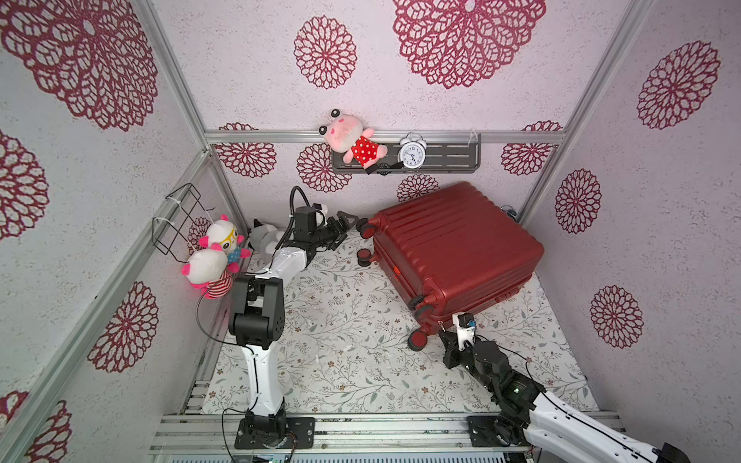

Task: Open the suitcase zippers
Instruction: Adjust the suitcase at the center of the board.

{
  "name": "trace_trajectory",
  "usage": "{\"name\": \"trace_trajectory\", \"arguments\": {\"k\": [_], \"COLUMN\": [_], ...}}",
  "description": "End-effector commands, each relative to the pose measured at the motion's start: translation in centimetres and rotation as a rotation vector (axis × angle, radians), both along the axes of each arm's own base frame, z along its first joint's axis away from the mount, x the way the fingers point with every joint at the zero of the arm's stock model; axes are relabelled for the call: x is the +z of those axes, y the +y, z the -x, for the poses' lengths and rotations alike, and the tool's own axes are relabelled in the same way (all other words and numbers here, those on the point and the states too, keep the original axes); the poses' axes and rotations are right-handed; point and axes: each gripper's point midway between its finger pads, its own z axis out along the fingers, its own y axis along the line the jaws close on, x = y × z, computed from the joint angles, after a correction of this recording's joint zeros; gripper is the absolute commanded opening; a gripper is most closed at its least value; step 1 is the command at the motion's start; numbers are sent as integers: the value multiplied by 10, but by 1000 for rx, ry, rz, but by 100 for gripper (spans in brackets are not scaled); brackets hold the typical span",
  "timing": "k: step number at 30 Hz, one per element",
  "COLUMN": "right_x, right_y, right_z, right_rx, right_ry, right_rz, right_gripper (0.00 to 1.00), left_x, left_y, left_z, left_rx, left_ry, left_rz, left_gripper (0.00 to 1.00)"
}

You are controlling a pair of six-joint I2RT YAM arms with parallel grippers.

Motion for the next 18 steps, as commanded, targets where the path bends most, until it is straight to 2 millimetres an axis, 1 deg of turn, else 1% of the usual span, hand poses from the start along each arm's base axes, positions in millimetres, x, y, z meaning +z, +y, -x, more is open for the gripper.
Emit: {"name": "trace_trajectory", "arguments": {"k": [1,4,8,11,18], "right_x": [10,11,13,14,12], "right_y": [13,14,14,15,18], "right_z": [7,7,7,7,6], "right_rx": [70,72,75,78,87], "right_ry": [-3,-5,-7,-7,-2], "right_rz": [-32,-33,-29,-31,-30], "right_gripper": [0,0,0,0,0], "left_x": [26,29,28,31,41], "left_y": [-18,-32,-48,-51,-49], "left_z": [-15,-21,-20,-17,-7], "left_rx": [-56,-81,-100,-102,-101], "left_ry": [-70,-80,-84,-91,-114], "left_rz": [176,245,250,261,278], "left_gripper": [98,98,100,99,96]}}
